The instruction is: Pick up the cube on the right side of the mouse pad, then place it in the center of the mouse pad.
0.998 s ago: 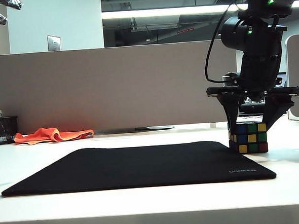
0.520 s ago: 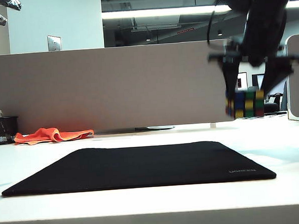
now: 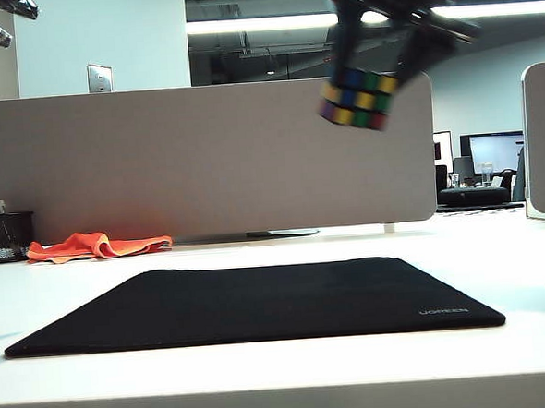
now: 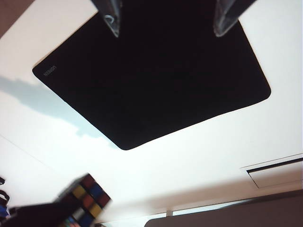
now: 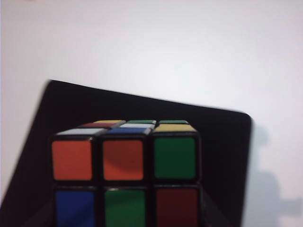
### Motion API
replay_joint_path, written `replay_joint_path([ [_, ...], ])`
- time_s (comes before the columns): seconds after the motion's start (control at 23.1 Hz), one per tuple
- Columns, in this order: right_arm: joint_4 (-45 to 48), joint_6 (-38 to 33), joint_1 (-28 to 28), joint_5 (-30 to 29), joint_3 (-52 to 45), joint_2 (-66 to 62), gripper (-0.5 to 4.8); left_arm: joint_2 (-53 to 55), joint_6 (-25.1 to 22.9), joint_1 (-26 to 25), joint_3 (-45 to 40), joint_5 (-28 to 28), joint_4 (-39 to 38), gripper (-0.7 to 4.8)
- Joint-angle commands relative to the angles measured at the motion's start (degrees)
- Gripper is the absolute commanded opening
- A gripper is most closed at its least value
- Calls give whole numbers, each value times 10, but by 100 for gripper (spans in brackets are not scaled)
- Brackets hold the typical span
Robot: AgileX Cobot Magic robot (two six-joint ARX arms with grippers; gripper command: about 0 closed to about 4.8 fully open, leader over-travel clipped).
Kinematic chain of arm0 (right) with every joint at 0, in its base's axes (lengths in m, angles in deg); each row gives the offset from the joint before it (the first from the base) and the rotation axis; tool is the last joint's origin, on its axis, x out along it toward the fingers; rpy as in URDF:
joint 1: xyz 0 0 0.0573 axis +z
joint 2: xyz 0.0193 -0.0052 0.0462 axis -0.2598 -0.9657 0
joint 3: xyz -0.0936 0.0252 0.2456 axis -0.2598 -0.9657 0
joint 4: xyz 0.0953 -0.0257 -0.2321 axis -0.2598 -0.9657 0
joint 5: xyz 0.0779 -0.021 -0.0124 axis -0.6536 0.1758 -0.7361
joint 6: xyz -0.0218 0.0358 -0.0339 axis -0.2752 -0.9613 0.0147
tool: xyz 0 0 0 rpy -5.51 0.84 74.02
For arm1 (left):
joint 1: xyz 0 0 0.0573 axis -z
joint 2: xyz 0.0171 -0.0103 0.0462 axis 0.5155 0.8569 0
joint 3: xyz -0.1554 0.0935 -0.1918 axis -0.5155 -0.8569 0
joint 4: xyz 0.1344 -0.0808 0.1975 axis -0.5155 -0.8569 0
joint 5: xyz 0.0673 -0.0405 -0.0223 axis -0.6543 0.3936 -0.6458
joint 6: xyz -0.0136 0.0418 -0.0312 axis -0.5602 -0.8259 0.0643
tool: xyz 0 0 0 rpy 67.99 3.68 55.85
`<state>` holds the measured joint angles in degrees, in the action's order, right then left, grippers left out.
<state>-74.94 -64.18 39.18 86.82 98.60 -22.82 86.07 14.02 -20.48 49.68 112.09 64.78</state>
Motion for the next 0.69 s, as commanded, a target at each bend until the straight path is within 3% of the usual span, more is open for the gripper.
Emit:
replay_joint_path([
  [0.04,27,5,42,18,40,-43,242,-1,-2,0,4,1,3,247],
  [0.69,45,30,90,20,46,-204,243,-1,-2,-1,4,1,-10,247],
])
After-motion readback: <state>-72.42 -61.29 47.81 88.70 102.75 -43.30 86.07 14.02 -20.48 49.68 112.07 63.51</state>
